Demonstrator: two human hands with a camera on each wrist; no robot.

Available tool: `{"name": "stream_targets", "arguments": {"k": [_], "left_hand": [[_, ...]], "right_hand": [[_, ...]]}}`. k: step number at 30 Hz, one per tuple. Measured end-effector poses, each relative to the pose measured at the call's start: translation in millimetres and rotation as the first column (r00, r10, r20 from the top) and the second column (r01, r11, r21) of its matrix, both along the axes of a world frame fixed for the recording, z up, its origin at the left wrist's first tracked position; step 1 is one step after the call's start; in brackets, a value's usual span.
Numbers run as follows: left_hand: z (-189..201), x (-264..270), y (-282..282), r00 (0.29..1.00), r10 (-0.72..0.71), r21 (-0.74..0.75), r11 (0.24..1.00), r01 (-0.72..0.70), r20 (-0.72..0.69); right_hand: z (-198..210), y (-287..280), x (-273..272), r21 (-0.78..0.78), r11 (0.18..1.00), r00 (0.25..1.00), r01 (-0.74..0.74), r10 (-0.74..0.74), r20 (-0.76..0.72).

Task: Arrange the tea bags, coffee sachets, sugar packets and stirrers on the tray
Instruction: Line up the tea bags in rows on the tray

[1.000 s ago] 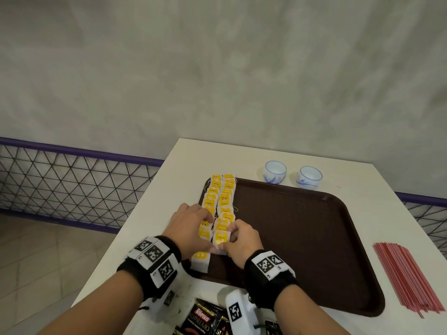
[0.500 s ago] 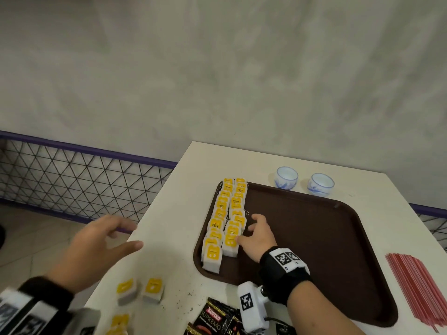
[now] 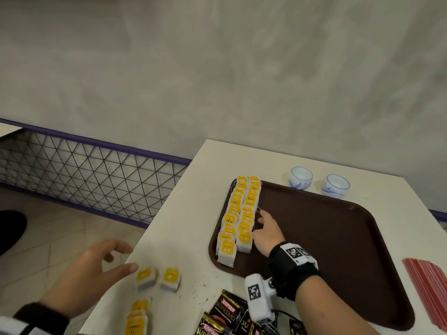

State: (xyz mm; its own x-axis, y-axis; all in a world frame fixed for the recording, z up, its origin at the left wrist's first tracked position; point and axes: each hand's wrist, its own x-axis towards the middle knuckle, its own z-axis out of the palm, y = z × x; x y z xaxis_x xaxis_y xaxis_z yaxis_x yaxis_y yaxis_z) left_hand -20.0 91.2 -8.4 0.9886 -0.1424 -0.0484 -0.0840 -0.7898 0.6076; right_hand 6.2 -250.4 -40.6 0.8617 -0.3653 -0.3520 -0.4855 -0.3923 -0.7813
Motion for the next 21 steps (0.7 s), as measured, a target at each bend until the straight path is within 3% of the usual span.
{"name": "stream_targets", "arguments": {"k": [6, 9, 11, 14, 18, 21], "left_hand": [[-17, -5, -15, 0.948, -0.219, 0.081, 0.967, 0.243, -0.23], [-27, -4, -24, 0.909, -0.308, 0.145, 0.923, 0.357, -0.281], [-35, -3, -26, 0.907, -0.317, 0.141, 0.92, 0.365, -0.278], [-41, -4, -24, 0.907, -0.285, 0.084, 0.942, 0.324, -0.309], [-39, -5, -25, 0.916, -0.315, 0.046, 0.941, 0.336, -0.249], [-42, -3, -23, 0.937, -0.288, 0.044, 0.952, 0.303, -0.199]], "right_hand": [[33, 4, -22, -0.119, 0.993, 0.991, -0.026, 0.041, 0.124], [50, 24, -33, -0.212, 0.958, 0.959, -0.193, 0.23, 0.166], [55, 48, -42, -0.277, 0.874, 0.887, -0.4, 0.445, 0.124], [51, 92, -49, -0.385, 0.659, 0.727, -0.646, 0.685, -0.048], [29, 139, -45, -0.413, 0.526, 0.643, -0.743, 0.732, -0.224], [14, 157, -43, -0.424, 0.508, 0.643, -0.75, 0.709, -0.289]]}}
